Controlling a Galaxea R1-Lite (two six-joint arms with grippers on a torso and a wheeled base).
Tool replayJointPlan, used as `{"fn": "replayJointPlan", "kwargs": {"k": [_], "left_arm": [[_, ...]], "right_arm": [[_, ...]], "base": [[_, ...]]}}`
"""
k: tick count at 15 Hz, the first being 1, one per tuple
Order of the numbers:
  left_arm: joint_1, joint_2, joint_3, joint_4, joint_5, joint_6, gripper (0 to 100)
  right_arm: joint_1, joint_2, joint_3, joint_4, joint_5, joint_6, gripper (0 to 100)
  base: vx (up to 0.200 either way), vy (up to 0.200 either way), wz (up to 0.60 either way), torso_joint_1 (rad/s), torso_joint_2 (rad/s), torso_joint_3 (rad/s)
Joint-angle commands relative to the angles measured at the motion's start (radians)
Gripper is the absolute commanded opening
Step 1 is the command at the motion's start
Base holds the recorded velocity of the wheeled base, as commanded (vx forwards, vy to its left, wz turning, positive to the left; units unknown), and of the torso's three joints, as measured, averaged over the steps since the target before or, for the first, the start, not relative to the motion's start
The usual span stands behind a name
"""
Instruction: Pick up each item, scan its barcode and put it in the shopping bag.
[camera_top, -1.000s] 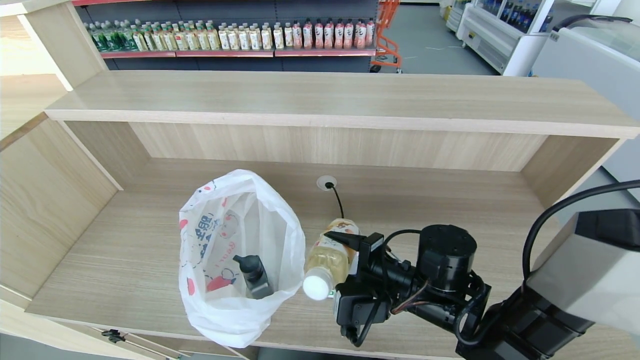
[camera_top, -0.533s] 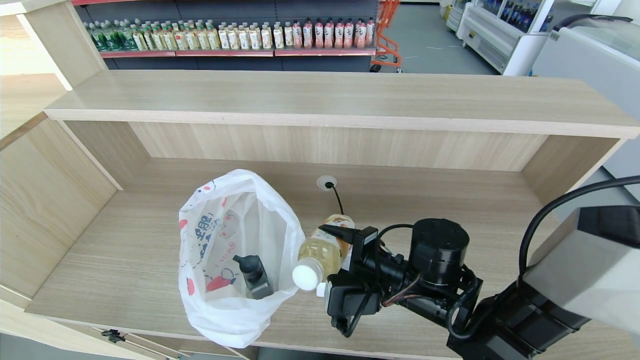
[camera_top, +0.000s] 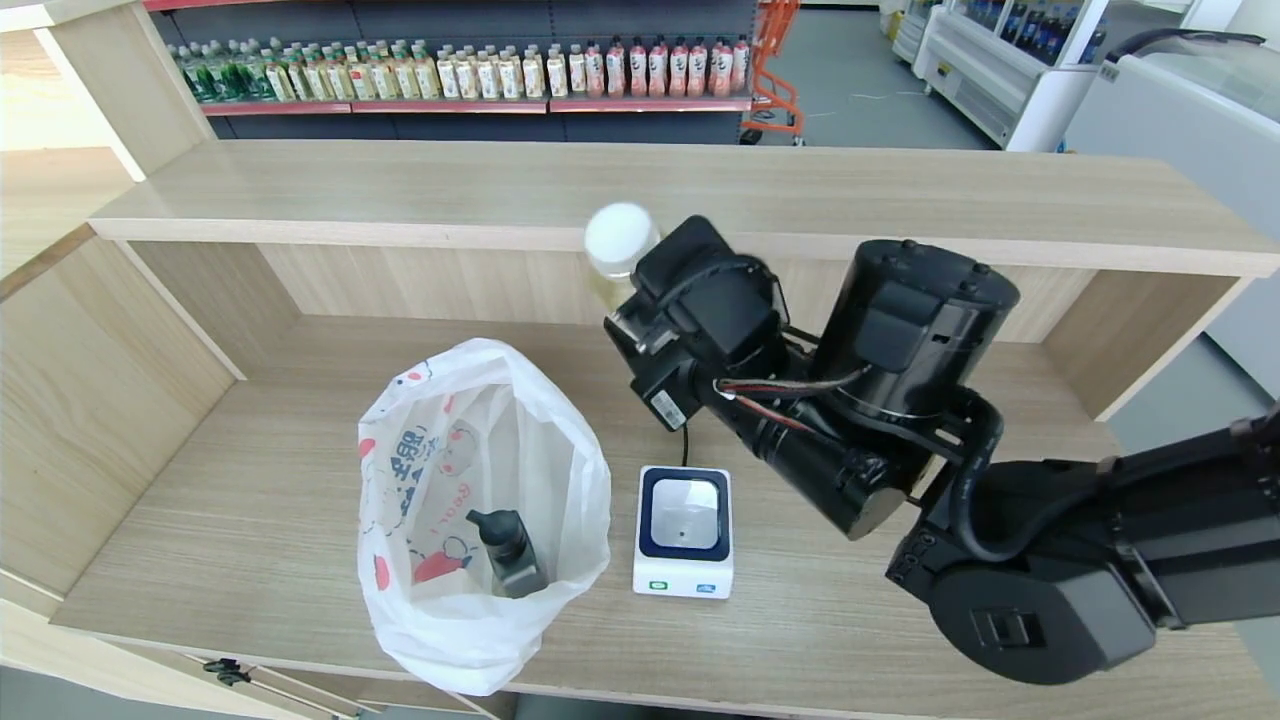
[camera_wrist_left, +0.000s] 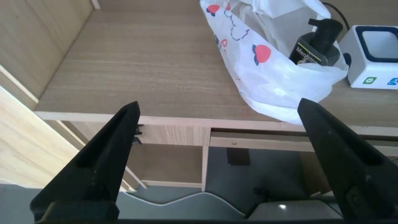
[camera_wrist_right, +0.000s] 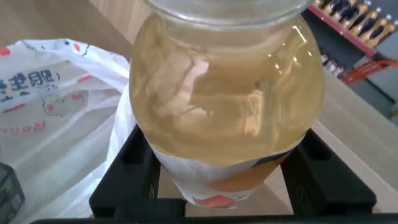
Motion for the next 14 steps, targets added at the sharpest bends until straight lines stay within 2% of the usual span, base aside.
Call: {"fn": "replayJointPlan", "kwargs": {"k": [1,3,5,14], "left_arm": [[0.000,0.000,0.000,0.000,0.000,0.003,100],[0.000,0.000,0.000,0.000,0.000,0.001,100],[0.000,0.000,0.000,0.000,0.000,0.003,100],[0.000,0.000,0.000,0.000,0.000,0.001,100]], "right_arm": [[0.001,-0.039,-0.026,0.070,-0.072,0.191,0],[0.009,-0.028,-0.011,0.109,-0.121,0.336,0],[0.010,-0.001,-0.009,0.103,-0.132,0.372,0],[0.047,0.101,-0.092,0.096,-0.124,0.382,0]], "base": [[0.000,0.000,0.00,0.000,0.00,0.000],[0.000,0.000,0.00,0.000,0.00,0.000],[0.000,0.000,0.00,0.000,0.00,0.000],[0.000,0.200,0.00,0.001,0.00,0.000]]}}
